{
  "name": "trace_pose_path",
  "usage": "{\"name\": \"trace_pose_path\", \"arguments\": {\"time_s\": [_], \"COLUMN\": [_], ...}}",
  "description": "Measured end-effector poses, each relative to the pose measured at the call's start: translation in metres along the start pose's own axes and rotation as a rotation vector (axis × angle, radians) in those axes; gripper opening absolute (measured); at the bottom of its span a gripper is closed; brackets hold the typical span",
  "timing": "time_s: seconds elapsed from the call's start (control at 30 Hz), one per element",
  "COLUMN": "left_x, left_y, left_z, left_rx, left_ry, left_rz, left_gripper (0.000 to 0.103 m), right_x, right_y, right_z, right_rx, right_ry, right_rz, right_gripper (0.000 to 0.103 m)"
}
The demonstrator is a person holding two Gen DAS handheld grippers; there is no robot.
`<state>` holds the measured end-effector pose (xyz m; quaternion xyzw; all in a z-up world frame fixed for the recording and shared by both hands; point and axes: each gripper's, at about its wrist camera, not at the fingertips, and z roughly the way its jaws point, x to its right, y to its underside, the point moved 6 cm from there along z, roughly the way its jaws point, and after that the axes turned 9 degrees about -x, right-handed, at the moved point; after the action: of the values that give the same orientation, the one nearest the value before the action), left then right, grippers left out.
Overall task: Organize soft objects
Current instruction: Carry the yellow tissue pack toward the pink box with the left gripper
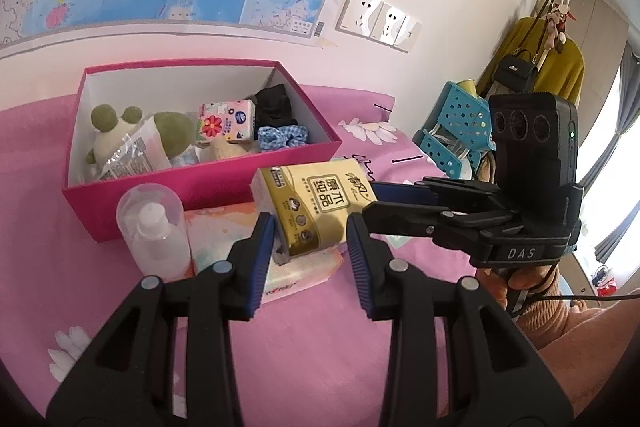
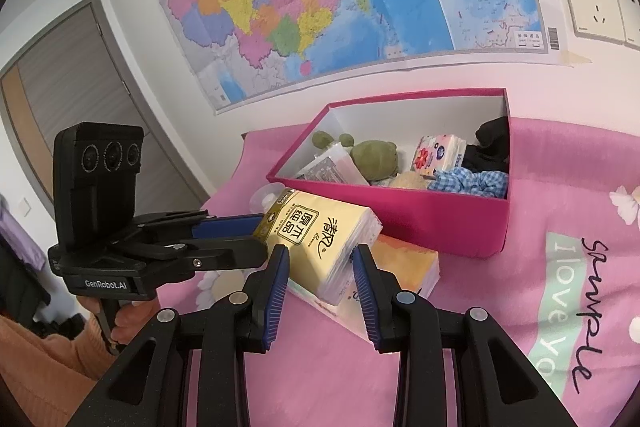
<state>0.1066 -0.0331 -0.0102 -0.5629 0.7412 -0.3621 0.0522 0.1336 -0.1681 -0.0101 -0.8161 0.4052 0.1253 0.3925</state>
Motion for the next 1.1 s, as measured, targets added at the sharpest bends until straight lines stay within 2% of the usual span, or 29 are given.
{"name": "trace_pose_path", "arguments": {"time_s": [1.1], "left_x": [-0.011], "left_y": [-0.025], "left_z": [0.007], "left_rx": [0.012], "left_ry": [-0.049], "left_rz": [0.001], "left_gripper": [0.039], "right_x": [0.01], "right_y": [-0.027], "right_z": [0.007], "right_rx": [0.024], "right_ry": [0.004], "right_rz": [-0.008], "right_gripper": [0.034]}}
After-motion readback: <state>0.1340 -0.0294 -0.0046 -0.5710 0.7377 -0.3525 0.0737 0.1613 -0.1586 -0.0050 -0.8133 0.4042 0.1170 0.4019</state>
